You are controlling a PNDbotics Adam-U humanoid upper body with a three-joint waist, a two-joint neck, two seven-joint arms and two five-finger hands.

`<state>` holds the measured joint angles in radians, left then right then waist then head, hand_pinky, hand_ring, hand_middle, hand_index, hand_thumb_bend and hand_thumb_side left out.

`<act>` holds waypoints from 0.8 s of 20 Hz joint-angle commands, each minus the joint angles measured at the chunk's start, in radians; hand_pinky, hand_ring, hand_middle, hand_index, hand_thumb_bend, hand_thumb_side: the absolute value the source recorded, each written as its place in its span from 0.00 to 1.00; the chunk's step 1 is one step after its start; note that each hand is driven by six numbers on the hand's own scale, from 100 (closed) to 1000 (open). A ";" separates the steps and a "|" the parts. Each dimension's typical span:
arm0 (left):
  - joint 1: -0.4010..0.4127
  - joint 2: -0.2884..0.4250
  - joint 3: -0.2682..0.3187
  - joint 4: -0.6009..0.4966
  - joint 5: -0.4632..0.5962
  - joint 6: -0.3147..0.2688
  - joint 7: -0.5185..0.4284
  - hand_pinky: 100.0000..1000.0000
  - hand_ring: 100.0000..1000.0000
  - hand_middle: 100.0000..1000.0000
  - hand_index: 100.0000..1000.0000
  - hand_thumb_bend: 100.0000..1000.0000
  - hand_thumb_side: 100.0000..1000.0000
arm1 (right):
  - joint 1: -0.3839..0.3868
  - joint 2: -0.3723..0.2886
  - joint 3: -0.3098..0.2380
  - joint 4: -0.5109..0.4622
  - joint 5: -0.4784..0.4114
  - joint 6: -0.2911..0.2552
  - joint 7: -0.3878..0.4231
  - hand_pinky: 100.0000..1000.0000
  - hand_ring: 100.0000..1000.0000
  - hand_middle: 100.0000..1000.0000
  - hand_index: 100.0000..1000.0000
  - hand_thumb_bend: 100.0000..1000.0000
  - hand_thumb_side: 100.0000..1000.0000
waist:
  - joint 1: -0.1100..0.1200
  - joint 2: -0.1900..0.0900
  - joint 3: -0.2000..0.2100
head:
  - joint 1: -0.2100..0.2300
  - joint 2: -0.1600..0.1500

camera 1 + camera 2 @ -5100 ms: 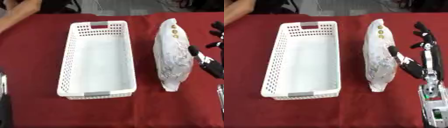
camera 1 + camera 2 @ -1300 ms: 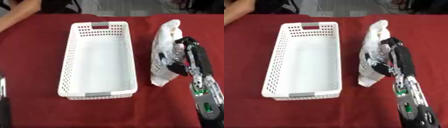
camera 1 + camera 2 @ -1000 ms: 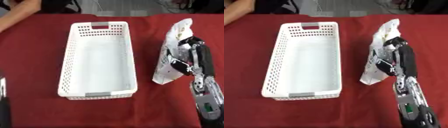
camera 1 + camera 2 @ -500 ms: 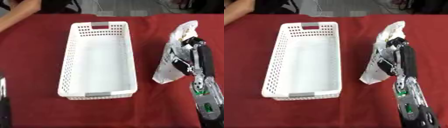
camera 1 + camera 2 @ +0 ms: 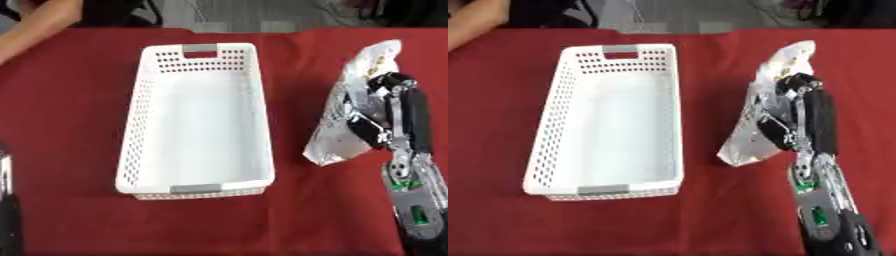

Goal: Pick up objects on the table and place them in the box.

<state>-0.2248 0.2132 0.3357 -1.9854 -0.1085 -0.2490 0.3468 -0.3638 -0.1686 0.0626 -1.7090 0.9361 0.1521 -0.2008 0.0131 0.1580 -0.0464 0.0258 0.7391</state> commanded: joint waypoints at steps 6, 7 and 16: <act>-0.007 0.016 0.003 -0.015 -0.002 0.002 -0.001 0.56 0.56 0.70 0.78 0.00 1.00 | -0.075 -0.080 -0.030 -0.158 -0.008 0.002 -0.074 0.00 0.00 0.00 0.15 0.00 0.00 | 0.001 -0.016 0.004 | 0.000 -0.016; -0.007 0.016 0.003 -0.015 -0.002 0.002 -0.001 0.56 0.56 0.70 0.78 0.00 1.00 | -0.082 -0.087 -0.031 -0.170 -0.011 0.004 -0.076 0.00 0.00 0.00 0.15 0.00 0.00 | 0.001 -0.016 0.004 | 0.000 -0.017; -0.005 0.016 0.002 -0.015 -0.001 0.003 -0.002 0.56 0.56 0.70 0.78 0.00 1.00 | -0.143 -0.122 -0.003 -0.242 -0.065 -0.022 -0.074 0.00 0.00 0.00 0.14 0.00 0.00 | 0.001 -0.018 0.007 | -0.002 -0.020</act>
<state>-0.2246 0.2132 0.3357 -1.9854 -0.1085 -0.2485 0.3463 -0.4821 -0.2710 0.0561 -1.9223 0.8803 0.1377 -0.2757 0.0133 0.1576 -0.0413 0.0261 0.7295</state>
